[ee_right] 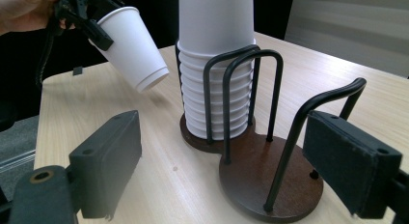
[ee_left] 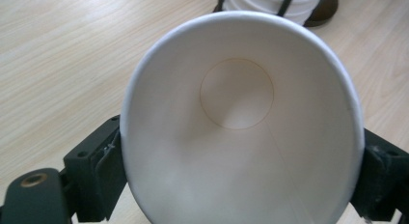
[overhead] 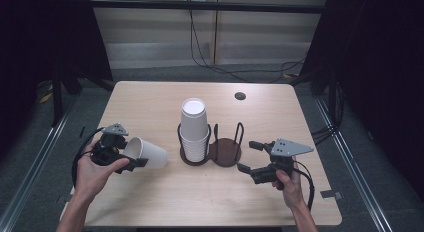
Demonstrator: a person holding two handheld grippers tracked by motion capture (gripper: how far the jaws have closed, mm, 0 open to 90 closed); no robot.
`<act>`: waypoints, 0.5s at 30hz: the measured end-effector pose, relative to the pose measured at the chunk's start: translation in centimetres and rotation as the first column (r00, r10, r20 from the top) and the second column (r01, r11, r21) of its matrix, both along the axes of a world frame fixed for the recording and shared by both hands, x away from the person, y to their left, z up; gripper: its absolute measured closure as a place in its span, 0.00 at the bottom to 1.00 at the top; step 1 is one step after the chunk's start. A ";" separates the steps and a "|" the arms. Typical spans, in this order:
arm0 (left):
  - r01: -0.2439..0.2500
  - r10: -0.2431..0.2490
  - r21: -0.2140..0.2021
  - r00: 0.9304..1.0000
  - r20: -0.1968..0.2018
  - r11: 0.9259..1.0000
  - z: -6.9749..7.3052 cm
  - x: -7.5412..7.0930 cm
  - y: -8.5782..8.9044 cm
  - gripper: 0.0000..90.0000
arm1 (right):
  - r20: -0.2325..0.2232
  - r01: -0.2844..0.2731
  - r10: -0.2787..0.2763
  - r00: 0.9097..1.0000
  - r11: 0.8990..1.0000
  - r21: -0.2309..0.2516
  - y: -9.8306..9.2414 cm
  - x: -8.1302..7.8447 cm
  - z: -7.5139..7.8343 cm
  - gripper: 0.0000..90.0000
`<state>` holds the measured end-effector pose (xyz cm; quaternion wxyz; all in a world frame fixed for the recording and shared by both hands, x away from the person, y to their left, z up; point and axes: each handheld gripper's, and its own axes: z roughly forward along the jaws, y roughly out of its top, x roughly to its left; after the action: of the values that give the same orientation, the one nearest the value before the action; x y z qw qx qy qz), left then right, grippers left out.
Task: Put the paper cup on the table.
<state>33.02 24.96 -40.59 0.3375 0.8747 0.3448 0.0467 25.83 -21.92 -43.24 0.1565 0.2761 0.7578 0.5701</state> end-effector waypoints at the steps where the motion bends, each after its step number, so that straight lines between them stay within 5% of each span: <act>1: -0.008 0.008 0.002 1.000 -0.007 1.000 0.0 0.2 0.1 0.12 | -0.001 0.000 0.000 1.000 1.000 0.001 0.0 0.0 0.0 0.15; 7: -0.019 0.020 0.041 0.999 -0.032 0.999 0.7 1.7 0.2 0.12 | -0.017 -0.005 0.005 1.000 1.000 0.003 0.2 0.2 -0.2 0.15; 15: -0.018 0.024 0.144 0.999 -0.044 0.989 1.6 3.3 -0.1 0.12 | -0.020 -0.009 0.009 1.000 1.000 0.003 0.1 0.3 -0.2 0.15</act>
<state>36.33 24.82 -38.95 0.2651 0.8939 0.3574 0.0548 26.09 -21.80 -43.42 0.1459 0.2787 0.7596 0.5692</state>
